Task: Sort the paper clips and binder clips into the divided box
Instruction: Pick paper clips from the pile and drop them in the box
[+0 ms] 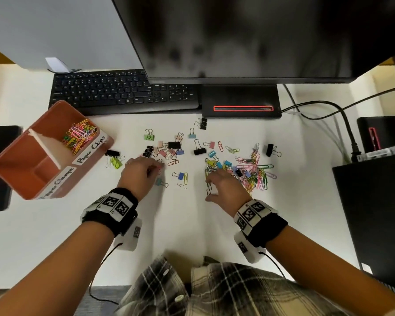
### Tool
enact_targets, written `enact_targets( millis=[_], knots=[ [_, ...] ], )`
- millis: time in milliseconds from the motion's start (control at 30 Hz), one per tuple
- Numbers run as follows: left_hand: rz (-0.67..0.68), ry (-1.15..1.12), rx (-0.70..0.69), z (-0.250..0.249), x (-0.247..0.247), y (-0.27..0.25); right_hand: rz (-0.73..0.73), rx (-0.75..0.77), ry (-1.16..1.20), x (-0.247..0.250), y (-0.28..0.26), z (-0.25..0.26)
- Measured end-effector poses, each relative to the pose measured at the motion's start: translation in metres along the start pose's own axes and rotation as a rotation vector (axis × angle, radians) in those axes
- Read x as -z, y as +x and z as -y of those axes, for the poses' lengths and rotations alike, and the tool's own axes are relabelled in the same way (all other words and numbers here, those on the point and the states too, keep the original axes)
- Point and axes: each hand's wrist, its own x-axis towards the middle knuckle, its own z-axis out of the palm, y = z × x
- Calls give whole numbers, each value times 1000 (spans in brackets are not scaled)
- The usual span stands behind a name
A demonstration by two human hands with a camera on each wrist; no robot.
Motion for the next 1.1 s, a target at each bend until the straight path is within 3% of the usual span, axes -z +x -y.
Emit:
enact_targets(
  millis=[133,367,567,867,1100],
  knots=[
    [-61,-31,50,-10,8,8,-22,-31,9,-9,-1,1],
    [63,112,34,-33,-1,26,-12,-84,-17,-6,4,9],
    [16,223,-29,-39,-11,33,16,-68,-67,-5,1,11],
    [36,279,-89,-42,-11,34,-151,-117,111,2,6,7],
    [55,290,-50,-44,-11,32,-205,-165,-116,-2,29,19]
  ],
)
